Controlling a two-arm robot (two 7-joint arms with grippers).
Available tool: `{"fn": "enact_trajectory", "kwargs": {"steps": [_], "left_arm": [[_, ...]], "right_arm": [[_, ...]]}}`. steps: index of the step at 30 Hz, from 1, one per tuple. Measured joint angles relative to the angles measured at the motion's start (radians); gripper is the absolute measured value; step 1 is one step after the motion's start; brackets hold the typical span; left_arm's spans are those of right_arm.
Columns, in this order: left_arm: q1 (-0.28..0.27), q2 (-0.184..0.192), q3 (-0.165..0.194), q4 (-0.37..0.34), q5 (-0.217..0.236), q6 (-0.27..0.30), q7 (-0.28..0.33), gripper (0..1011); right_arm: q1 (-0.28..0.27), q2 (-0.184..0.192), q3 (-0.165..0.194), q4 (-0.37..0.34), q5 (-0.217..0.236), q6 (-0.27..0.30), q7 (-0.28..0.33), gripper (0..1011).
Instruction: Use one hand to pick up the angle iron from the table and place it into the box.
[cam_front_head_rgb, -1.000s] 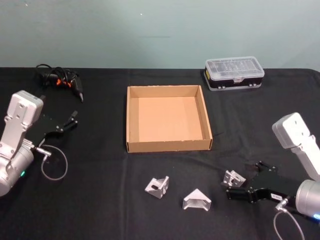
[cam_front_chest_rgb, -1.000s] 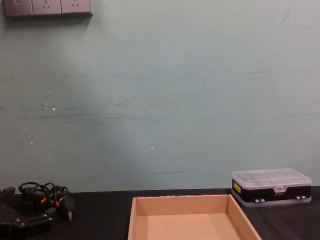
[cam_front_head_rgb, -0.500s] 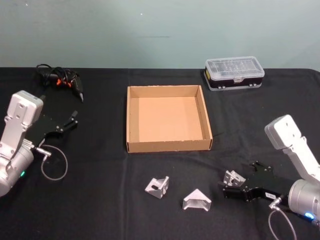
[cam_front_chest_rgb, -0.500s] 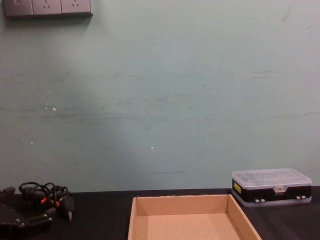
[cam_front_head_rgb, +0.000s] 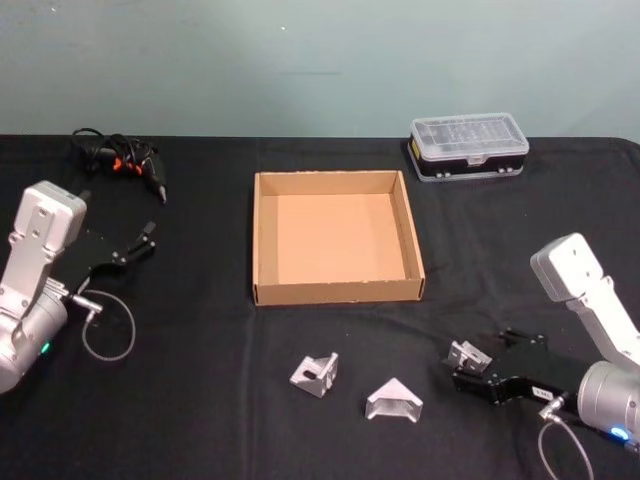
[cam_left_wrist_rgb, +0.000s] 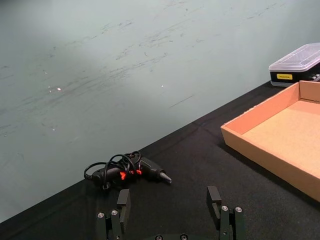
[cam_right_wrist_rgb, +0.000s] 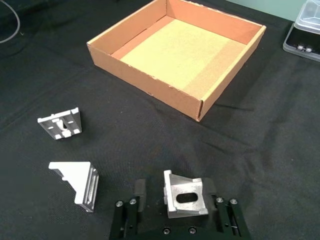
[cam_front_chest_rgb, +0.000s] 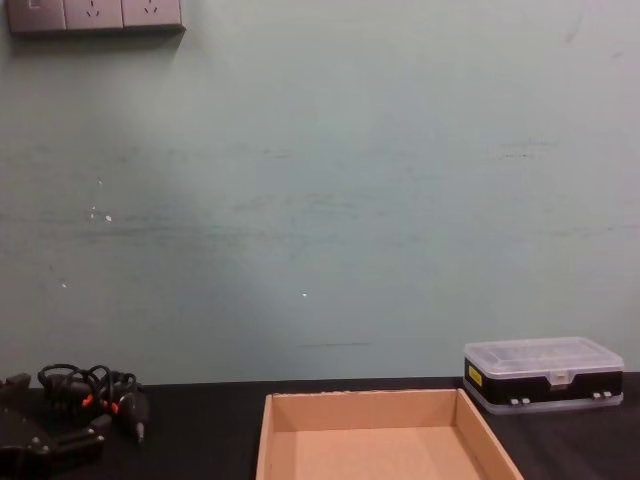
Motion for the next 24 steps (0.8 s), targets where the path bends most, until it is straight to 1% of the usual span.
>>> {"fn": "enact_trajectory", "kwargs": {"steps": [1,2,7,8,9,10,12,13,14,15,16,18,20,21,24], "left_arm": [[0.0,0.0,0.0,0.0,0.0,0.0,0.0,1000],[0.0,0.0,0.0,0.0,0.0,0.0,0.0,1000],[0.0,0.0,0.0,0.0,0.0,0.0,0.0,1000],[0.0,0.0,0.0,0.0,0.0,0.0,0.0,1000],[0.0,0.0,0.0,0.0,0.0,0.0,0.0,1000],[0.0,0.0,0.0,0.0,0.0,0.0,0.0,1000],[0.0,0.0,0.0,0.0,0.0,0.0,0.0,1000],[0.0,0.0,0.0,0.0,0.0,0.0,0.0,1000],[0.0,0.0,0.0,0.0,0.0,0.0,0.0,1000],[0.0,0.0,0.0,0.0,0.0,0.0,0.0,1000],[0.0,0.0,0.0,0.0,0.0,0.0,0.0,1000],[0.0,0.0,0.0,0.0,0.0,0.0,0.0,1000],[0.0,0.0,0.0,0.0,0.0,0.0,0.0,1000],[0.0,0.0,0.0,0.0,0.0,0.0,0.0,1000],[0.0,0.0,0.0,0.0,0.0,0.0,0.0,1000]], "right_arm": [[-0.001,-0.001,0.002,0.0,-0.001,0.0,0.001,735],[-0.003,-0.003,0.005,0.001,-0.003,0.001,0.002,682],[-0.011,-0.009,0.013,0.004,-0.009,0.002,0.007,511],[-0.012,-0.01,0.014,0.004,-0.009,0.002,0.008,489],[-0.013,-0.011,0.016,0.005,-0.01,0.002,0.009,489],[-0.015,-0.012,0.018,0.006,-0.011,0.002,0.01,429],[-0.016,-0.014,0.019,0.007,-0.011,0.002,0.012,347],[-0.017,-0.015,0.02,0.008,-0.011,0.003,0.012,332],[-0.018,-0.017,0.022,0.009,-0.011,0.003,0.014,286],[-0.019,-0.017,0.024,0.009,-0.012,0.003,0.014,274],[-0.02,-0.018,0.025,0.01,-0.012,0.003,0.015,224],[-0.021,-0.021,0.028,0.01,-0.012,0.003,0.016,189],[-0.022,-0.022,0.029,0.01,-0.013,0.003,0.016,100],[-0.023,-0.023,0.032,0.01,-0.013,0.002,0.017,86],[-0.025,-0.025,0.035,0.009,-0.013,0.002,0.017,86]]}}
